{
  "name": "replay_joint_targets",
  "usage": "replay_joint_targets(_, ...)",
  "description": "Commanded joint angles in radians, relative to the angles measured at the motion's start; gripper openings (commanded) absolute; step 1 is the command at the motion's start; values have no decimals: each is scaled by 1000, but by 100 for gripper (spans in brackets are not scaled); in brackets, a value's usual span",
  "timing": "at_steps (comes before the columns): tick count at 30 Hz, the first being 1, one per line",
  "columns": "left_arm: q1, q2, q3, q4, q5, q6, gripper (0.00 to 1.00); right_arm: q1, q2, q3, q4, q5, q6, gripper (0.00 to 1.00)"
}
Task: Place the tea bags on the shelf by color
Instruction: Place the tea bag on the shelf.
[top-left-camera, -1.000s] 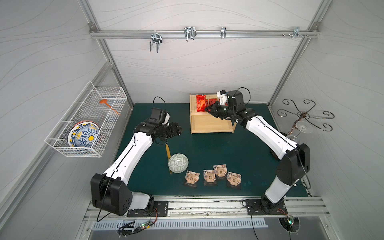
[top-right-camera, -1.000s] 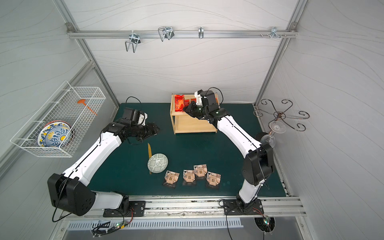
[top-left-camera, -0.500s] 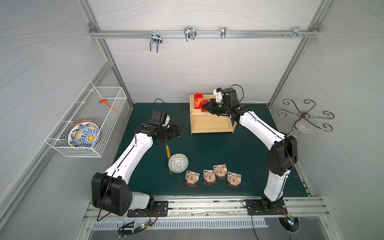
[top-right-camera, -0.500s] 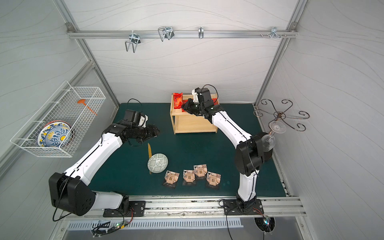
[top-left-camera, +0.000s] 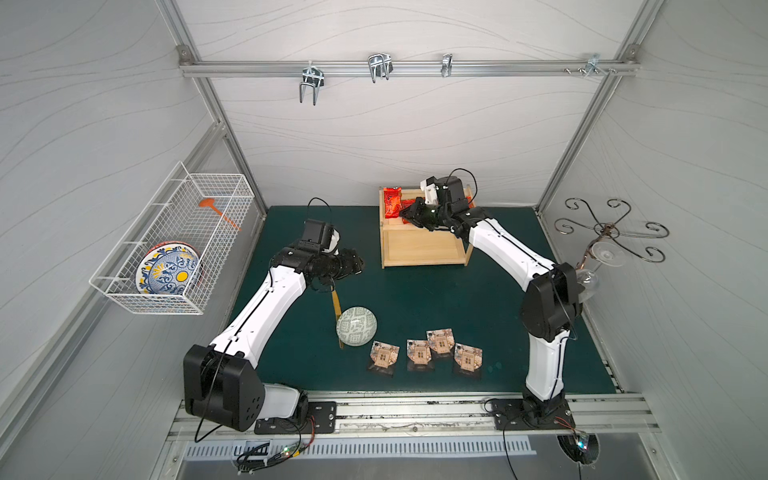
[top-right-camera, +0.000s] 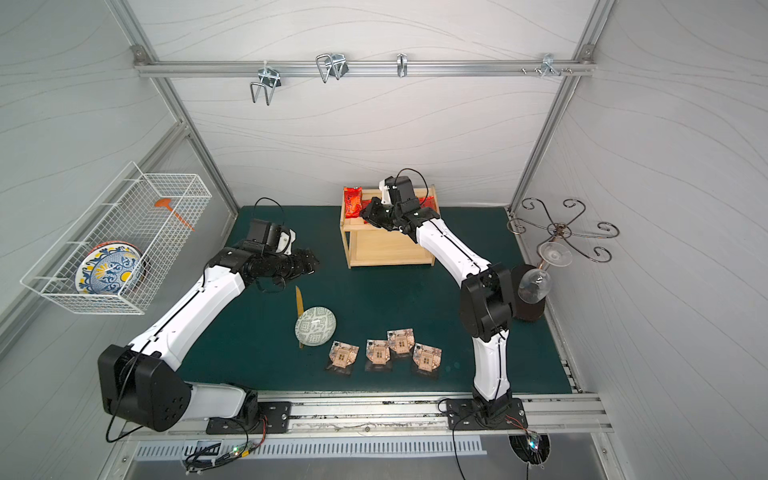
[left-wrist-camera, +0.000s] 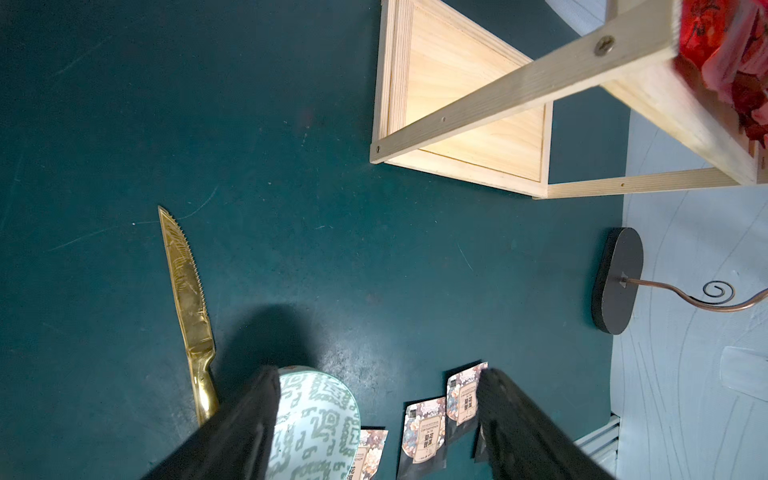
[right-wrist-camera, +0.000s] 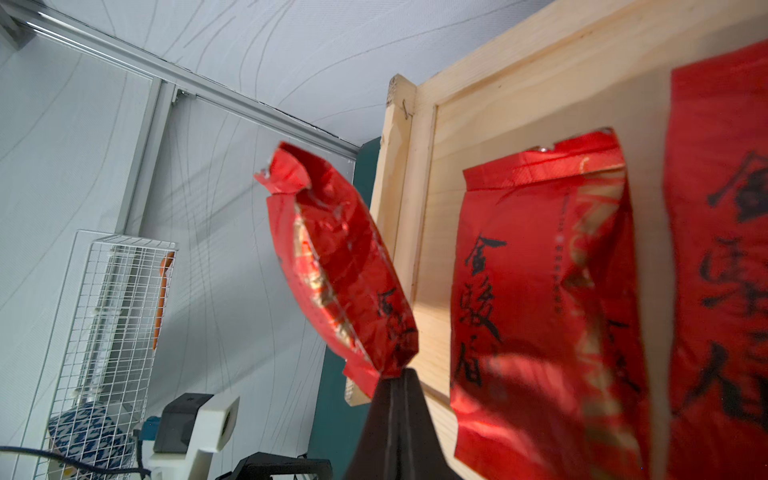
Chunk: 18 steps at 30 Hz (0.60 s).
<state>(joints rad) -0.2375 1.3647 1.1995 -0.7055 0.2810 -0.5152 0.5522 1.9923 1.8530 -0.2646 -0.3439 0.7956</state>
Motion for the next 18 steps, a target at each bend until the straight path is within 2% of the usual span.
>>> replay_joint_targets(1,6,-2,8,33,15,14,80,8,25,39,-13,8,-4,1)
replay_joint_targets(18,14,-1,11,30,32,12,79,18,81,90,-43,26,-6,6)
